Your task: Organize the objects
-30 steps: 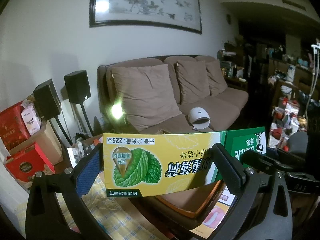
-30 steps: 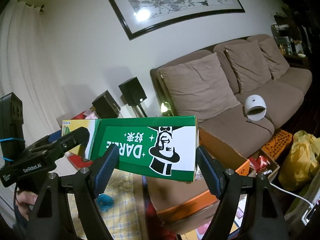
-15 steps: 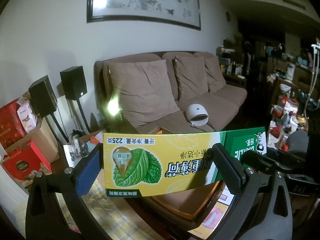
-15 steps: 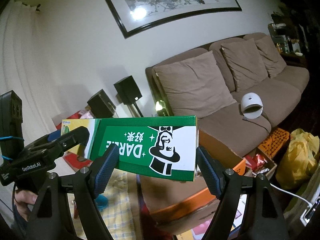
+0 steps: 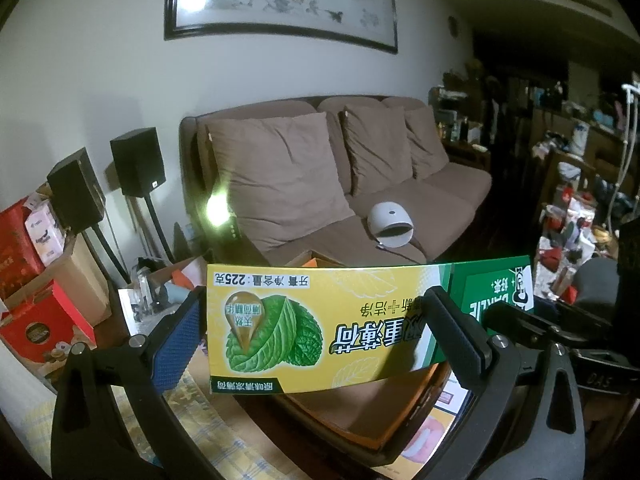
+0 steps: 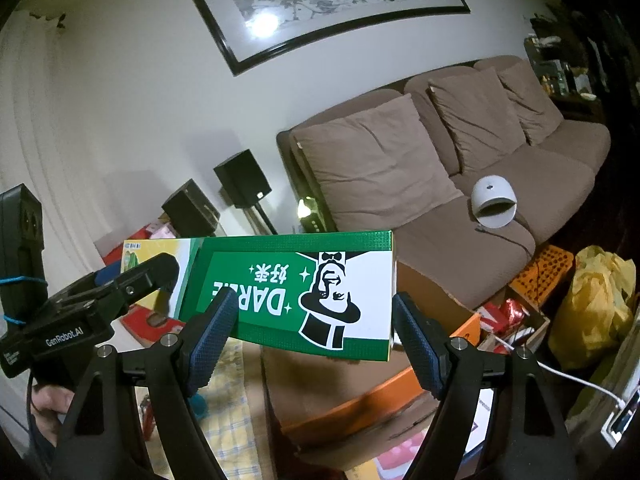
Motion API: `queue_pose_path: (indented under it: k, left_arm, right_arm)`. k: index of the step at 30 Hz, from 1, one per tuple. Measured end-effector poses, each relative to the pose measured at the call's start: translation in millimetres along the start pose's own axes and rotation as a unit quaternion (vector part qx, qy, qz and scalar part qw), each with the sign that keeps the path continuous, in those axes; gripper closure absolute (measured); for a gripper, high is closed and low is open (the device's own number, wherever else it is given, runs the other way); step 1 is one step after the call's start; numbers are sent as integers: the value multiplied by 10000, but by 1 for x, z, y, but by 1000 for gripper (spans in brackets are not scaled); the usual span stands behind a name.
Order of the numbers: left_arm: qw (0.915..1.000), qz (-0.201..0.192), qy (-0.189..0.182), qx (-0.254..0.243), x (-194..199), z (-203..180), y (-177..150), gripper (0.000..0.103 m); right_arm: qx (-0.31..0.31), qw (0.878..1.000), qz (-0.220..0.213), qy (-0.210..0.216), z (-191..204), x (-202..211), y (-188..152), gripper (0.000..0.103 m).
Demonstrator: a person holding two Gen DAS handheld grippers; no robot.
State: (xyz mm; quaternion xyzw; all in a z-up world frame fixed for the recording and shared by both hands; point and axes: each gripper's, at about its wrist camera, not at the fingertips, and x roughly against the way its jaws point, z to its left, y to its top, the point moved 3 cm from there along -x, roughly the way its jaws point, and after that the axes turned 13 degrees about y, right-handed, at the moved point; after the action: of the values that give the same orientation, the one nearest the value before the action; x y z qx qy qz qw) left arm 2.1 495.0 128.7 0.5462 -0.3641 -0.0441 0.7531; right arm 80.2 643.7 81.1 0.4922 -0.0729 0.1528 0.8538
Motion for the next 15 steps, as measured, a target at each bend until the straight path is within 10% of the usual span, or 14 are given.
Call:
queue_pose_path:
  k: [15]
  left_arm:
    - [9999,101,-40,-19,-16,-5,-3,0]
  right_arm:
    - [-75,9999,82,-83,-11,-10,-1,22]
